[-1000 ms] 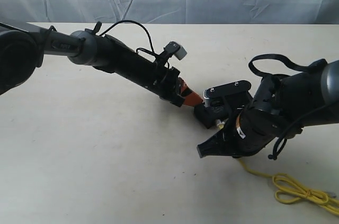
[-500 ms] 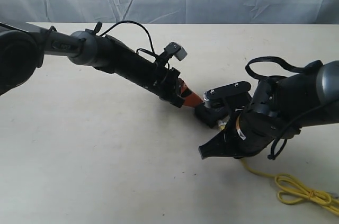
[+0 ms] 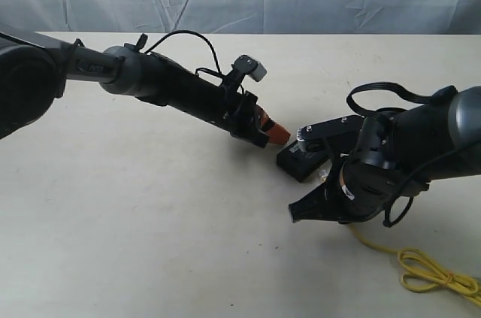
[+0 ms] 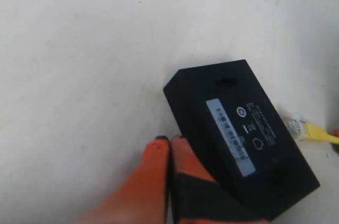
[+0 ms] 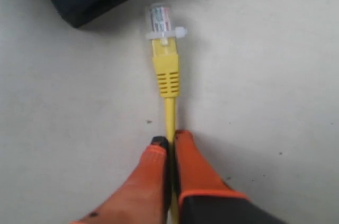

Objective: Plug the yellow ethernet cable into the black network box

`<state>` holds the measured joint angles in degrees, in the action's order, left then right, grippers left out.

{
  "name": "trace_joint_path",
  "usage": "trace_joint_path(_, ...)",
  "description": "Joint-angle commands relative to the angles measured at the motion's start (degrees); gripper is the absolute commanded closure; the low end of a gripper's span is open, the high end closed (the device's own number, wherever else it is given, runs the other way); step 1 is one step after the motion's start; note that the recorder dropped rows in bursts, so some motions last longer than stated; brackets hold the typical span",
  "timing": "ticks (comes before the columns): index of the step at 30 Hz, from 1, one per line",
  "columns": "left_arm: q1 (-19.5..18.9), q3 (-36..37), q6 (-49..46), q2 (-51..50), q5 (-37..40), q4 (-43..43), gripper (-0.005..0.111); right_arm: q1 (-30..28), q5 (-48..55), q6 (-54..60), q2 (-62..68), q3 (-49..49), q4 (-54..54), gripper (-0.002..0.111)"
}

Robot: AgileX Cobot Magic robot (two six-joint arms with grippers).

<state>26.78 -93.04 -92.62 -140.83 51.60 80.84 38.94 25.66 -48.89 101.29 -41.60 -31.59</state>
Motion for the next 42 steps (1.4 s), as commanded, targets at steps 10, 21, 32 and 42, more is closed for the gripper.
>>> trace_joint_path(10, 0.41, -0.12, -0.37, -1.29, 3.87, 0.51, 0.107, -0.19, -5.44, -2.92, 0.26, 0.16, -2.21, 0.109)
trace_joint_path(21, 0.41, -0.12, -0.37, -1.29, 3.87, 0.51, 0.107, -0.19, -4.63, -0.56, 0.26, 0.16, -2.55, 0.109)
trace_joint_path(32, 0.07, -0.12, -0.37, -1.29, 4.01, 0.13, 0.107, -0.31, -0.55, -0.93, 0.26, 0.16, -3.89, 0.109)
trace_joint_path(42, 0.08, -0.12, -0.37, -1.29, 4.13, 0.13, 0.107, -0.31, -4.42, -1.01, 3.35, 0.16, -3.89, 0.109)
